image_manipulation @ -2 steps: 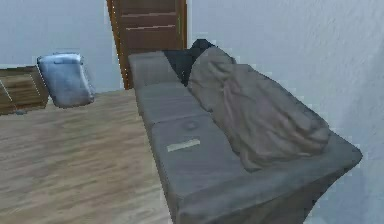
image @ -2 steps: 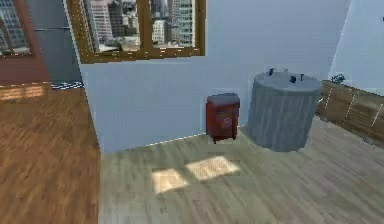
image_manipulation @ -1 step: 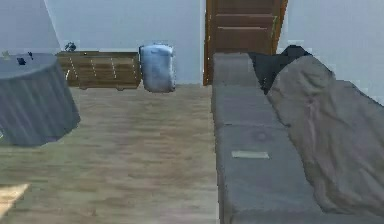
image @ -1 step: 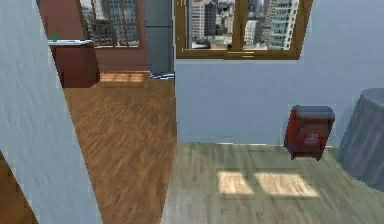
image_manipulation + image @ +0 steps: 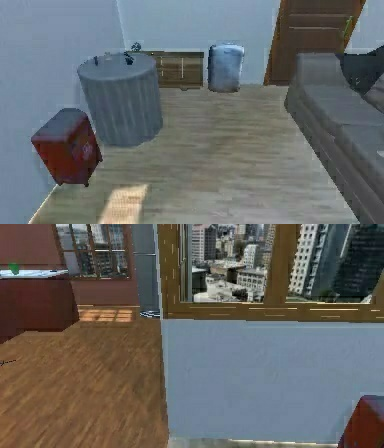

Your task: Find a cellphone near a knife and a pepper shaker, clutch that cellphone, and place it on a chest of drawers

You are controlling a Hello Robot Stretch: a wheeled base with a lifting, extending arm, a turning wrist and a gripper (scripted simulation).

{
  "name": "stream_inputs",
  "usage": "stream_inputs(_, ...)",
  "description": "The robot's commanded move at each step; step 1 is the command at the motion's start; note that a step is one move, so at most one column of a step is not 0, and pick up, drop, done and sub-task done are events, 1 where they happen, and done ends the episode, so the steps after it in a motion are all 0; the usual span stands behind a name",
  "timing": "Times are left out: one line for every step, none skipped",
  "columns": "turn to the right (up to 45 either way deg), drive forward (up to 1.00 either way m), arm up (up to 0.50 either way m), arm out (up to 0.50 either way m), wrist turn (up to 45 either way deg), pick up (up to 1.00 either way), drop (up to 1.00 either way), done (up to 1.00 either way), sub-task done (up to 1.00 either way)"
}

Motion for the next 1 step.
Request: stream_inputs(-45.0,0.00,0.00,0.00,0.0,0.00,0.00,0.00,0.00)
